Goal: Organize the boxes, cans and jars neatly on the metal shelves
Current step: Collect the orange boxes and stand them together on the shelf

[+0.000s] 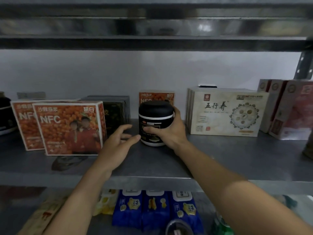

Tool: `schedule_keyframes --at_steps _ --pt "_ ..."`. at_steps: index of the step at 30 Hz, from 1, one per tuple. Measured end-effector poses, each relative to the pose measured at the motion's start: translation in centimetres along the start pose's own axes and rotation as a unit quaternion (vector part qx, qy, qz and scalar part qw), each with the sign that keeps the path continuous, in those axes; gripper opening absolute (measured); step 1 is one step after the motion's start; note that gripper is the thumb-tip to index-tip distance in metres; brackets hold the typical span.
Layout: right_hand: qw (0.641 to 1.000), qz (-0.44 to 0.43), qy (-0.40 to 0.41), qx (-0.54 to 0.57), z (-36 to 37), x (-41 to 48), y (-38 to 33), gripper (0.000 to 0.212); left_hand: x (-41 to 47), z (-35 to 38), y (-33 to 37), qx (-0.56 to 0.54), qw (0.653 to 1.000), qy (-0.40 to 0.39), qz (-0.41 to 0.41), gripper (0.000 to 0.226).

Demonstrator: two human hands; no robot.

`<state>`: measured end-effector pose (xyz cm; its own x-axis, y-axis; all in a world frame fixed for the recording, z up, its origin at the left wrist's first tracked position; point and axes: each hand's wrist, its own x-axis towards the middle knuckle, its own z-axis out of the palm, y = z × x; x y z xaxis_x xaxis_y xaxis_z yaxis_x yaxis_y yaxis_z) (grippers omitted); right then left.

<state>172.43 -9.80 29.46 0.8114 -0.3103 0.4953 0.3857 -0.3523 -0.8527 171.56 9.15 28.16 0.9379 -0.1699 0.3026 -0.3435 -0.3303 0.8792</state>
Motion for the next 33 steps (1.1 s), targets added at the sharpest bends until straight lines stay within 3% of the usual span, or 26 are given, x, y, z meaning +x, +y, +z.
schedule_keyframes --at_steps 7,21,33 --pt "0.999 -0.016 0.038 -0.016 -4.3 -3.0 -1.2 0.11 -0.7 0.5 0.3 0.07 0.997 0.007 0.028 0.052" --pt "0.963 0.026 0.262 -0.059 -20.7 -5.8 0.9 0.107 -0.5 1.9 0.7 0.156 0.987 -0.035 0.032 0.056" --pt "0.967 0.028 0.242 -0.081 -20.8 -4.9 2.0 0.113 -1.1 1.6 0.8 0.14 0.989 -0.043 0.029 0.053"
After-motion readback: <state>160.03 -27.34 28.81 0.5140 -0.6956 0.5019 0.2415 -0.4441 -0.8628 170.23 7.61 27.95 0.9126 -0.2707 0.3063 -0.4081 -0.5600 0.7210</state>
